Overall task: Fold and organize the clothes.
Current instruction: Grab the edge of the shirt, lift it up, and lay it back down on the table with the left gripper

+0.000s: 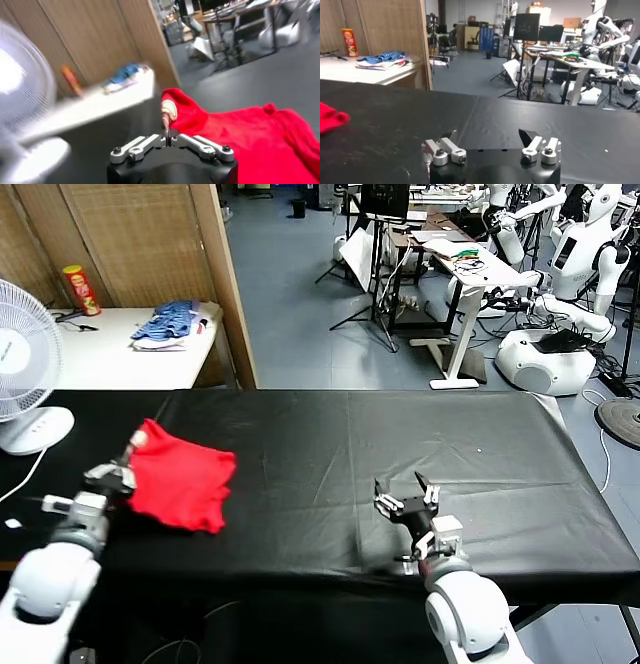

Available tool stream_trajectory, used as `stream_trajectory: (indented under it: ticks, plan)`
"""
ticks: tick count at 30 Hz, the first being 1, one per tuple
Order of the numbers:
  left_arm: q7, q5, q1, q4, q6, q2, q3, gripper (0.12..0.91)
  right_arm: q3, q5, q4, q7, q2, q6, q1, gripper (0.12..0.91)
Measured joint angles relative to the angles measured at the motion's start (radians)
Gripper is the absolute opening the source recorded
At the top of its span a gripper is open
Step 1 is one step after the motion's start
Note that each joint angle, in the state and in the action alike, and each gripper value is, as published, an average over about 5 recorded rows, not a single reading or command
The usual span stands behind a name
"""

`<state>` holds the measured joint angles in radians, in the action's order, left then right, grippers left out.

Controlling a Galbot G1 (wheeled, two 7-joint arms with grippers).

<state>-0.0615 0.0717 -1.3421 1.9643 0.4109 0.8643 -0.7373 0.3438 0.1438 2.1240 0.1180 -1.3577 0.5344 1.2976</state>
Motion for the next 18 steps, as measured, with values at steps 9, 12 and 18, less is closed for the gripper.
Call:
stream_trajectory:
  ticks: [9, 12, 18]
  plan:
    - [-0.008, -0.033, -0.037, 0.112, 0.012, 0.000, 0.034, 0.135, -0.004, -0.002, -0.006, -0.003, -0.003, 0.001, 0.007, 0.798]
    - [-0.024, 0.046, -0.033, 0.133, 0.014, 0.053, 0.117, 0.135, -0.002, -0.003, -0.005, -0.004, -0.002, 0.002, 0.012, 0.798]
    - [-0.050, 0.127, 0.002, 0.106, -0.019, 0.172, 0.319, 0.135, -0.008, 0.024, -0.012, -0.028, 0.012, 0.019, 0.013, 0.798]
